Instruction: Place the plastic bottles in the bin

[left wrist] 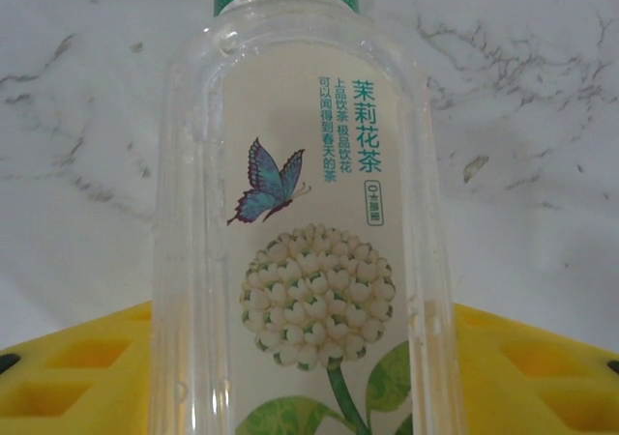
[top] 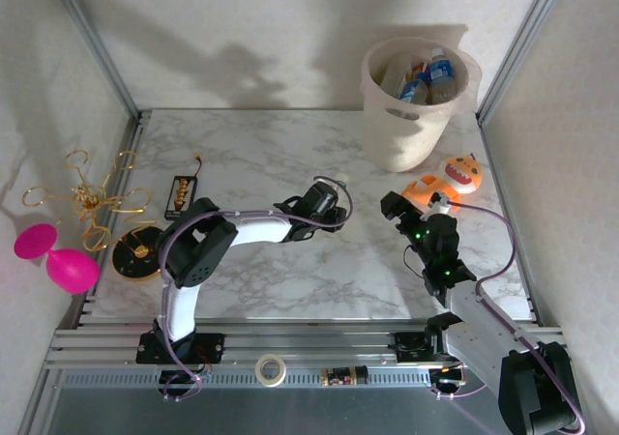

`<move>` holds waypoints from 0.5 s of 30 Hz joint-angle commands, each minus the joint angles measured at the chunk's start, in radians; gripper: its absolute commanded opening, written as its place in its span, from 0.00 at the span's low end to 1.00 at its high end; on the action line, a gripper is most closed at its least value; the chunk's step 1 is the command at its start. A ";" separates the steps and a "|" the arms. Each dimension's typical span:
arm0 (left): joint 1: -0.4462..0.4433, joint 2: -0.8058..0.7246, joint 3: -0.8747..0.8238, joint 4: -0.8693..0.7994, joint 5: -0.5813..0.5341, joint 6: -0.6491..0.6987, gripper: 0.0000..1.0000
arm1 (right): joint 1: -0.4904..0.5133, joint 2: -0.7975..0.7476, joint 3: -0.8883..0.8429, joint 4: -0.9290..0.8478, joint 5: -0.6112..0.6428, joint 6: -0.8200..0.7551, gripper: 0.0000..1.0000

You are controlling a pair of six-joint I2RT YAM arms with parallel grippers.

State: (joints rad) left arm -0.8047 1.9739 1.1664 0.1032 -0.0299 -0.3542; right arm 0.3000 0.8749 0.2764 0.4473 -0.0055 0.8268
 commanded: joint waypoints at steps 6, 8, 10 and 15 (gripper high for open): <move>-0.007 -0.240 -0.199 0.258 -0.013 0.016 0.51 | 0.027 0.092 0.018 0.175 -0.133 0.064 0.99; -0.009 -0.295 -0.260 0.326 -0.014 0.024 0.51 | 0.045 0.128 0.037 0.199 -0.148 0.066 0.99; -0.012 -0.342 -0.310 0.377 -0.021 0.029 0.51 | 0.068 0.161 0.054 0.221 -0.155 0.069 0.99; -0.018 -0.443 -0.412 0.456 -0.056 0.037 0.50 | 0.127 0.251 0.105 0.289 -0.187 0.082 0.99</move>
State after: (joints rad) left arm -0.8127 1.5833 0.7971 0.4587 -0.0475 -0.3382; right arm 0.4004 1.0966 0.3294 0.6426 -0.1570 0.8913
